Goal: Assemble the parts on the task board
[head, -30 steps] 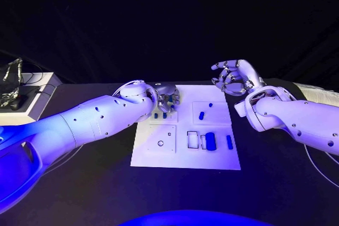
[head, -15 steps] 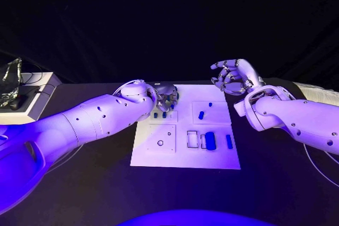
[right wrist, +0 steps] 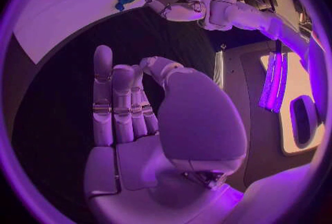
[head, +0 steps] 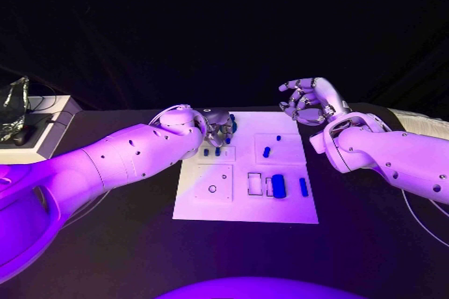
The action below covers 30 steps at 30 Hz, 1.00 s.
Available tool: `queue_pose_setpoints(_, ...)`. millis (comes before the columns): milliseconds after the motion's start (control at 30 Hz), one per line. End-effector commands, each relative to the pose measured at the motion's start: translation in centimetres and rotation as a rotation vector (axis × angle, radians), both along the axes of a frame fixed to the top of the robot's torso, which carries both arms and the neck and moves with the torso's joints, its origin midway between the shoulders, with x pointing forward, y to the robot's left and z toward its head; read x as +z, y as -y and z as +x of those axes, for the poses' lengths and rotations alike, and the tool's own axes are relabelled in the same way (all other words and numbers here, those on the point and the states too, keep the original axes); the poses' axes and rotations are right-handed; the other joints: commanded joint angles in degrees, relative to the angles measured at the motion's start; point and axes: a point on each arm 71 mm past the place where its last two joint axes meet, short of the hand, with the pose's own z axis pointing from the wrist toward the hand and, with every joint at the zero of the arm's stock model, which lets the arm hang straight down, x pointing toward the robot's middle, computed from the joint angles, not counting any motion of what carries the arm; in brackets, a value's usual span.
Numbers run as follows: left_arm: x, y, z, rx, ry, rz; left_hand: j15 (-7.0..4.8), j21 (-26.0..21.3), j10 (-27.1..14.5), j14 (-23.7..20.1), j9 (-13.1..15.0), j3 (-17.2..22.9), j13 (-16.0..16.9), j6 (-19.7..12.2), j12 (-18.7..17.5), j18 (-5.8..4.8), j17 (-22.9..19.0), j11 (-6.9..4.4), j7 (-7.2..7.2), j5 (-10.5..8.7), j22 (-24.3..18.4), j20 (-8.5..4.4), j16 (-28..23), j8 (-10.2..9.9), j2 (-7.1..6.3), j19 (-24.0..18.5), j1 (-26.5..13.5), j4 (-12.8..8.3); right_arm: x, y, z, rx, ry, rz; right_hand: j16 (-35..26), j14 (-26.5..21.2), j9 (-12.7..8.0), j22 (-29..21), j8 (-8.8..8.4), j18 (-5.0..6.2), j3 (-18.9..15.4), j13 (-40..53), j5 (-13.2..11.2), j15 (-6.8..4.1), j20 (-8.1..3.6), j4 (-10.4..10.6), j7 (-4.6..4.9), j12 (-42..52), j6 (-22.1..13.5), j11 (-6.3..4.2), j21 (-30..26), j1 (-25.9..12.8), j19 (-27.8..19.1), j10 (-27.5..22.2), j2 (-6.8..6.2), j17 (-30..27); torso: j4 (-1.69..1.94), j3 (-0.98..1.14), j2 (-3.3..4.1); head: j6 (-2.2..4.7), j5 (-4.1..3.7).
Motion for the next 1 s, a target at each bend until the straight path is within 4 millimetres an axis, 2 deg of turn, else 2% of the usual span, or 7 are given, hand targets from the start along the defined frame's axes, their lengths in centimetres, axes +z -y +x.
queue_pose_setpoints(33, 0.10, 0.26, -0.01, -0.007, 0.004, 0.004, -0.14, 0.75, 0.76, 0.73, 0.17, 0.33, 0.18, 0.76, 0.42, -0.92, 0.42, -0.15, 0.09, -0.20, 0.54, -0.11, 0.64, -0.25, 0.58, 0.67, -0.18, -0.20, 0.05, -0.17, -0.07, 0.015, 0.005, -0.003, -0.25, 0.30, 0.08, -0.01, 0.23, 0.64, 0.24, -0.06, 0.21, 0.03, -0.04, -0.26, 0.31, 0.38, -0.04, 0.13, -0.31, -0.28, 0.35, -0.40, -0.11, 0.08, 0.04, -0.03, 0.02, 0.02, 0.00)
queue_pose_setpoints(167, 0.14, 0.47, -0.01, -0.014, 0.011, -0.006, -0.73, 1.89, 2.02, 1.63, 0.49, 0.33, 0.45, 2.12, 0.72, -1.17, 1.36, -0.88, 0.26, -0.39, 1.70, -0.39, 1.50, -0.21, 0.87, 1.51, -0.67, -0.49, 0.05, -0.19, -0.07, 0.015, 0.005, -0.003, -0.25, 0.30, 0.08, -0.01, 0.23, 0.64, 0.24, -0.06, 0.21, 0.03, -0.04, -0.26, 0.31, 0.38, -0.04, 0.13, -0.31, -0.28, 0.35, -0.40, -0.11, 0.08, -0.01, -0.03, 0.07, 0.00, 0.07)
queue_pose_setpoints(333, 0.06, 0.67, -0.02, -0.019, 0.011, -0.014, -0.88, 2.00, 2.19, 1.71, 0.57, 0.22, 0.45, 2.42, 0.59, -1.18, 1.27, -1.03, 0.18, -0.53, 1.80, -0.51, 1.59, -0.27, 0.87, 1.57, -1.03, -0.44, 0.06, -0.23, -0.08, 0.016, 0.005, -0.002, -0.25, 0.30, 0.08, -0.01, 0.23, 0.64, 0.24, -0.06, 0.21, 0.03, -0.04, -0.26, 0.31, 0.38, -0.04, 0.13, -0.31, -0.28, 0.35, -0.40, -0.11, 0.08, -0.06, -0.02, 0.07, -0.12, 0.09)
queue_pose_setpoints(767, -0.25, 0.76, -0.10, -0.019, -0.005, -0.010, -0.32, 1.87, 1.88, 1.70, 0.31, -0.40, 0.08, 0.85, -0.96, -1.27, 0.68, -0.28, -0.64, -1.07, 1.71, -0.50, 1.78, -2.11, 0.08, 1.52, -2.49, -0.21, 0.07, -0.23, -0.10, 0.017, 0.005, -0.003, -0.29, 0.40, 0.12, 0.02, 0.25, 0.63, 0.33, -0.18, 0.25, 0.04, -0.05, -0.34, 0.32, 0.47, -0.02, 0.13, -0.34, -0.40, 0.40, -0.40, -0.06, 0.32, 0.01, 0.00, 0.03, -0.42, 0.02)
queue_pose_setpoints(900, -0.16, 0.68, -0.03, -0.011, 0.010, -0.019, -0.45, 2.28, 3.15, 2.02, 0.90, -0.08, 0.16, 2.98, -1.19, -1.33, 0.91, -0.56, 0.17, -1.02, 2.13, -0.42, 2.17, -1.47, 0.87, 1.96, -2.11, -0.58, 0.07, -0.25, -0.10, 0.017, 0.005, -0.003, -0.29, 0.40, 0.12, 0.02, 0.25, 0.63, 0.33, -0.18, 0.25, 0.04, -0.05, -0.34, 0.32, 0.47, -0.02, 0.13, -0.34, -0.40, 0.40, -0.40, -0.06, 0.32, 0.00, 0.00, 0.00, -0.37, 0.07)
queue_pose_setpoints(933, -0.11, 0.65, -0.01, -0.009, 0.017, -0.023, -1.02, 3.92, 5.34, 3.50, 1.55, 0.31, 0.49, 5.19, -0.70, -1.71, 3.06, -1.26, 0.67, -1.01, 3.90, -0.70, 3.17, -0.55, 1.87, 3.55, -1.36, -1.18, 0.07, -0.25, -0.10, 0.018, 0.005, -0.004, -0.29, 0.40, 0.12, 0.02, 0.25, 0.63, 0.33, -0.18, 0.25, 0.04, -0.05, -0.34, 0.32, 0.47, -0.02, 0.13, -0.34, -0.40, 0.40, -0.40, -0.06, 0.32, 0.00, 0.00, 0.00, -0.37, 0.07)
queue_pose_setpoints(1000, -0.03, 0.60, 0.04, -0.005, 0.030, -0.031, -1.57, 5.34, 7.20, 5.01, 2.14, 0.64, 0.74, 6.77, -0.69, -2.07, 5.01, -1.83, 0.46, -0.97, 5.36, -1.12, 4.07, -0.04, 2.57, 4.91, -0.88, -1.84, 0.07, -0.26, -0.10, 0.018, 0.005, -0.004, -0.29, 0.40, 0.12, 0.02, 0.25, 0.63, 0.33, -0.18, 0.25, 0.04, -0.05, -0.34, 0.32, 0.47, -0.02, 0.13, -0.34, -0.40, 0.40, -0.40, -0.06, 0.32, 0.00, -0.01, 0.01, -0.37, 0.07)
